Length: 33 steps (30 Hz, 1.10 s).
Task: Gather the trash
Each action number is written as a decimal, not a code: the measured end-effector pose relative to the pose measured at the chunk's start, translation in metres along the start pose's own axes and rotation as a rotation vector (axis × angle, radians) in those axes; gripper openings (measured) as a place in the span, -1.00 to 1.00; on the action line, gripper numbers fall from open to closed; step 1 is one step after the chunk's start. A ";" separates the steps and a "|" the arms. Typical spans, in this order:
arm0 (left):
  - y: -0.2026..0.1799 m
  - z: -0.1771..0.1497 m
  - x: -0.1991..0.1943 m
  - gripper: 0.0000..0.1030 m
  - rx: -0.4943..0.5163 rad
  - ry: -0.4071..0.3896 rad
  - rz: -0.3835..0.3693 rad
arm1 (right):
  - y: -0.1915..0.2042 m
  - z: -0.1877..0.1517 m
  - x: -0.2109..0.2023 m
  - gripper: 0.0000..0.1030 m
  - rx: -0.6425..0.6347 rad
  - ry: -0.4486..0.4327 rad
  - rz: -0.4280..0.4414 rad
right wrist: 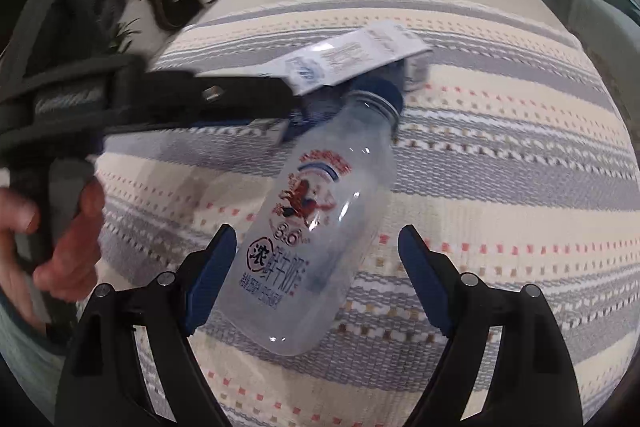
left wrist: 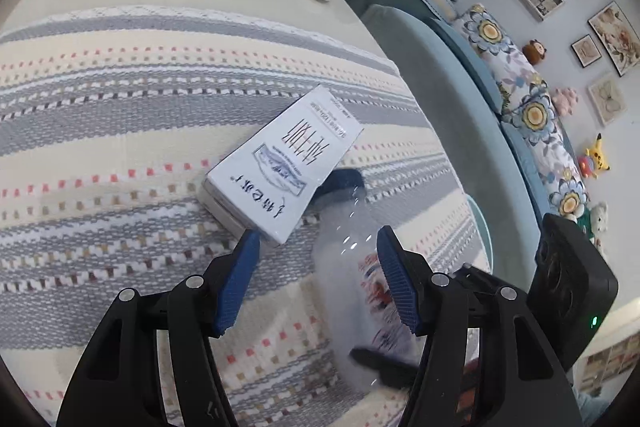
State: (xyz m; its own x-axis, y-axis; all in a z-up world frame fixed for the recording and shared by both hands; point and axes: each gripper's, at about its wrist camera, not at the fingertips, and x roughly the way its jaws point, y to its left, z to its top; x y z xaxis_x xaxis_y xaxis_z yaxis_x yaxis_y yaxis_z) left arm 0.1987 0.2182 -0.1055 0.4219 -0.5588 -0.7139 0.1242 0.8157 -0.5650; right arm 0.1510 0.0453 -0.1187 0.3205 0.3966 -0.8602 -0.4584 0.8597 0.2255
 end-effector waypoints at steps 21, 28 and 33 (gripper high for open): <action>-0.045 0.029 0.059 0.54 0.373 -0.013 0.458 | -0.094 -0.006 -0.012 0.02 0.119 -0.064 -0.157; -0.039 0.016 0.061 0.00 0.234 -0.076 0.428 | -0.103 -0.011 -0.022 0.02 0.115 -0.051 -0.142; -0.056 -0.011 0.045 -0.05 0.148 -0.096 0.384 | -0.108 -0.022 -0.041 0.01 0.146 -0.034 -0.102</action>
State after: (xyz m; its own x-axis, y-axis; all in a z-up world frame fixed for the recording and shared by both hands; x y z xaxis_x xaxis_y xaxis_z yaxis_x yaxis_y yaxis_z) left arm 0.2013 0.1453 -0.1104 0.5440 -0.1988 -0.8152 0.0662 0.9787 -0.1945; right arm 0.1694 -0.0712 -0.1175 0.3881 0.3129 -0.8669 -0.2975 0.9328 0.2035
